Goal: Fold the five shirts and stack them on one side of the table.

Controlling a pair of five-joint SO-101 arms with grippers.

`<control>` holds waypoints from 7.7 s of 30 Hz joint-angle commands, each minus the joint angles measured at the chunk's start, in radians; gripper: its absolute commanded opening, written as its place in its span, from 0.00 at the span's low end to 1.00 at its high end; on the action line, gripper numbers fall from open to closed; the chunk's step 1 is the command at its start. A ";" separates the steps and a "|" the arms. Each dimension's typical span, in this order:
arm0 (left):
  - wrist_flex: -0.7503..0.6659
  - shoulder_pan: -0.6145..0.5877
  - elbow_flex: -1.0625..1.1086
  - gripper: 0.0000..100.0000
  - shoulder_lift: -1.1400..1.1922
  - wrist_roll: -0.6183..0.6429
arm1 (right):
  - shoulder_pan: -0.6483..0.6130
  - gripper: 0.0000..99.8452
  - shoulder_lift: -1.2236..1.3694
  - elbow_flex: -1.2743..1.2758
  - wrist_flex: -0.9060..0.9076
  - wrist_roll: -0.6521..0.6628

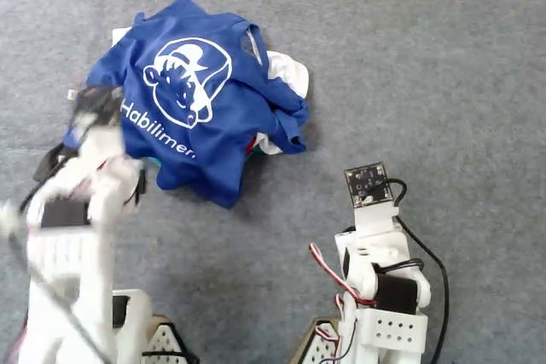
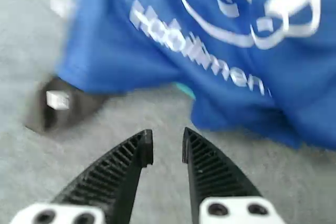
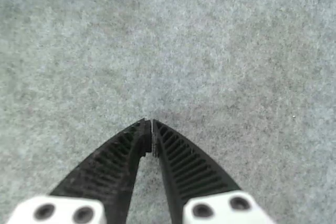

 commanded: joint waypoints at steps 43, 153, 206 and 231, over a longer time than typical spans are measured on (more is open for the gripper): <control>0.181 0.156 -0.796 0.03 0.562 0.468 | 0.012 0.02 -0.054 -0.002 0.003 0.005; -0.756 -0.338 0.295 0.03 0.362 0.262 | -0.677 0.04 2.718 -2.990 0.282 -0.315; -0.106 0.255 -1.113 0.30 1.304 0.687 | -0.109 0.01 1.762 -0.862 -0.845 0.003; 0.591 -0.361 -2.496 0.03 1.801 0.477 | -0.069 0.01 1.761 -0.839 -0.891 0.002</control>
